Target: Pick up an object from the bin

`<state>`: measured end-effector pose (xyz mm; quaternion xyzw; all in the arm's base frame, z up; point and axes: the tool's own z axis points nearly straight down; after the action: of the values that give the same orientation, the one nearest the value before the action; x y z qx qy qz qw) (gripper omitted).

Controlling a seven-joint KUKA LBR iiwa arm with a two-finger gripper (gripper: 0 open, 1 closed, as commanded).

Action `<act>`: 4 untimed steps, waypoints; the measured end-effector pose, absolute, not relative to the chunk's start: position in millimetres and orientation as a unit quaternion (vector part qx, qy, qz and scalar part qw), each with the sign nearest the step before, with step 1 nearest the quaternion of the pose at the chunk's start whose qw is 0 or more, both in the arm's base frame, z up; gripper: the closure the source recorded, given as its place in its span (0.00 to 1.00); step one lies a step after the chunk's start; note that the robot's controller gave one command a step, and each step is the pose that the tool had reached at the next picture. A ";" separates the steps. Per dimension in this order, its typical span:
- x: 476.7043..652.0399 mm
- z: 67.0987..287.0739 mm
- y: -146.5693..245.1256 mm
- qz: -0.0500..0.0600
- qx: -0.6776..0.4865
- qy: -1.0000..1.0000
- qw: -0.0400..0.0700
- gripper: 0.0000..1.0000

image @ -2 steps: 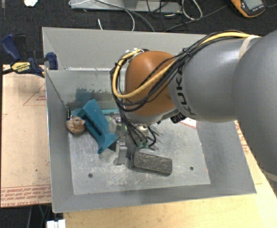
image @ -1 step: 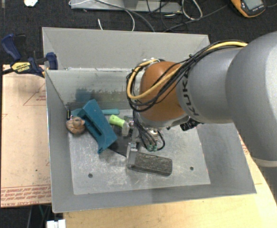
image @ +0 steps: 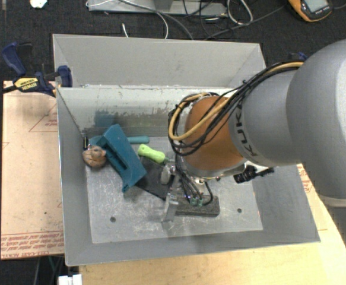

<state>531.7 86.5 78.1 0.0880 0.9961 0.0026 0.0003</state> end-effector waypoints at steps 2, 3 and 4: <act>543.4 71.5 81.0 0.003 0.062 0.998 0.000 1.00; 535.5 125.5 86.3 0.002 0.061 0.998 -0.001 1.00; 553.7 179.0 80.8 0.003 0.102 0.995 0.000 1.00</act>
Offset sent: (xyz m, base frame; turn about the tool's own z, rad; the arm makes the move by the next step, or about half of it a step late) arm 0.0000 0.0000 0.0000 0.0000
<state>553.7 80.8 179.0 0.1023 0.9948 0.0027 0.0003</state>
